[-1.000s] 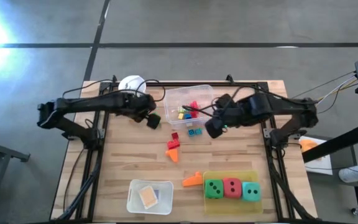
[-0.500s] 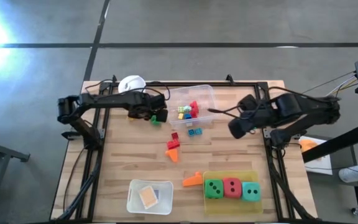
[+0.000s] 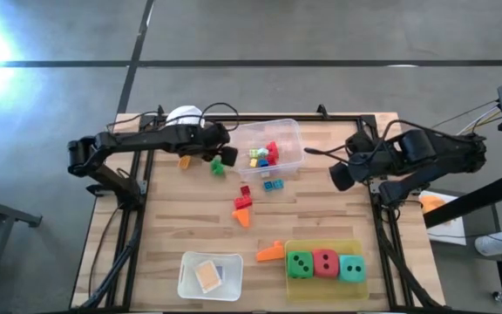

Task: Pick & Place Toys
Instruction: Adjust the transparent bin on the table

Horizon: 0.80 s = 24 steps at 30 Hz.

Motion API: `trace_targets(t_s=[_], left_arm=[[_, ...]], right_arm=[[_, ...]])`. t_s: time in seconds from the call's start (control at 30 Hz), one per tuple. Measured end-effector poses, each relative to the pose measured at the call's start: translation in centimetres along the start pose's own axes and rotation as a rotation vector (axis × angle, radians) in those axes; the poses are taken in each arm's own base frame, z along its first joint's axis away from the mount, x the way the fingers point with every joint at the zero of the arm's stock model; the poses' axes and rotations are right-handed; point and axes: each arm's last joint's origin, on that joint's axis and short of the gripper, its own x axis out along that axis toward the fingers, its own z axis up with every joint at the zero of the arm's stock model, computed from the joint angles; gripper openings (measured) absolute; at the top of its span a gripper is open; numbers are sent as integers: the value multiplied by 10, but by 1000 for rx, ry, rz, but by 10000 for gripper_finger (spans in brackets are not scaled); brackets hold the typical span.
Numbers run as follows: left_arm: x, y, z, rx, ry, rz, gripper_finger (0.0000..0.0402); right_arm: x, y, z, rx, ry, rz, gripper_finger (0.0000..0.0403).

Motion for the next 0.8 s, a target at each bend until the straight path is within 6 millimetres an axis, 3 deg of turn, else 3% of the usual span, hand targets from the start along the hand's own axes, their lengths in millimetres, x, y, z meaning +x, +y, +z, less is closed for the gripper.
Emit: trace_targets(t_s=[0.13,0.37,0.6,0.8], left_arm=[[-2,-9,6,-18,-49,-100,282],[5,-12,6,-1,-42,-108,236],[10,-18,12,-15,-83,-161,230],[8,-9,7,-32,-22,-90,235]], right_arm=[[3,1,-1,5,-2,-4,370],[3,3,0,18,-7,6,370],[3,7,1,29,-18,39,370],[3,7,1,29,-16,40,370]])
